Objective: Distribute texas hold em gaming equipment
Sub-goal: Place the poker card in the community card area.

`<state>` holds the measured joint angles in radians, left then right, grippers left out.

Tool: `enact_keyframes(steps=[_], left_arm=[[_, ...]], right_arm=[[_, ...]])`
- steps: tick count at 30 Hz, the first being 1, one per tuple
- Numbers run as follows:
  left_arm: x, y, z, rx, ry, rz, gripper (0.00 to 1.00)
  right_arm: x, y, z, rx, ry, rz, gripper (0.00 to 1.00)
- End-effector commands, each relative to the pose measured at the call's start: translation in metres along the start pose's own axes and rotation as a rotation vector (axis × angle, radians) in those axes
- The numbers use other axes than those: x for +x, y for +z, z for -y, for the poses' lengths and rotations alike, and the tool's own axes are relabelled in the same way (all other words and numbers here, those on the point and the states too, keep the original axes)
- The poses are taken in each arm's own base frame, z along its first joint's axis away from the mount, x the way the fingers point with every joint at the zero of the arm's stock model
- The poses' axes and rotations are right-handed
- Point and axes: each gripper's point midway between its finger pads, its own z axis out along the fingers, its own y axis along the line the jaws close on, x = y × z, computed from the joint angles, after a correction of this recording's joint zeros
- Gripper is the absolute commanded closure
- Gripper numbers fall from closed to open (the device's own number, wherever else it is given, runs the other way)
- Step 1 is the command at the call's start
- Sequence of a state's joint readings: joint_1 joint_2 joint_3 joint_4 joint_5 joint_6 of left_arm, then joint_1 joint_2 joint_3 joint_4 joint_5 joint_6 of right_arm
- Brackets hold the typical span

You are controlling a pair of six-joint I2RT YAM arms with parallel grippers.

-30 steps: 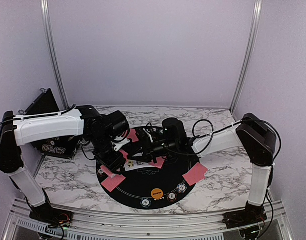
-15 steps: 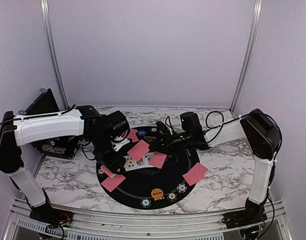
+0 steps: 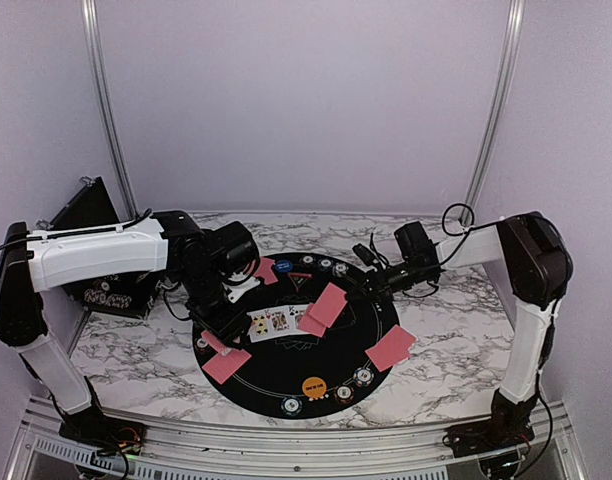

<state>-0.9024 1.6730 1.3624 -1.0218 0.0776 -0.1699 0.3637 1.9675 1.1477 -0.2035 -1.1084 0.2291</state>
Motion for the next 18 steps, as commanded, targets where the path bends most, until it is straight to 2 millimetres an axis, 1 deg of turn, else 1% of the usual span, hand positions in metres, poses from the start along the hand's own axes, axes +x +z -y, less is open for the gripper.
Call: enact_keyframes(steps=[1, 7, 8, 11, 18], left_arm=[[-0.005, -0.008, 0.002, -0.003, 0.019, 0.027, 0.42], [-0.004, -0.007, 0.002, -0.002, 0.015, 0.026, 0.41], [-0.004, -0.007, 0.002, 0.000, 0.015, 0.026, 0.42], [-0.005, -0.006, 0.003, 0.003, 0.013, 0.023, 0.42], [-0.008, -0.006, 0.003, 0.002, 0.002, 0.025, 0.41]], right_arm=[[0.008, 0.003, 0.012, 0.050, -0.045, -0.066, 1.00], [0.010, 0.005, 0.033, 0.136, -0.028, -0.097, 1.00], [0.009, 0.005, 0.036, 0.149, -0.026, -0.095, 0.98], [0.003, 0.004, 0.039, 0.181, -0.024, -0.085, 0.89], [-0.010, -0.005, 0.047, 0.318, -0.034, -0.057, 0.63]])
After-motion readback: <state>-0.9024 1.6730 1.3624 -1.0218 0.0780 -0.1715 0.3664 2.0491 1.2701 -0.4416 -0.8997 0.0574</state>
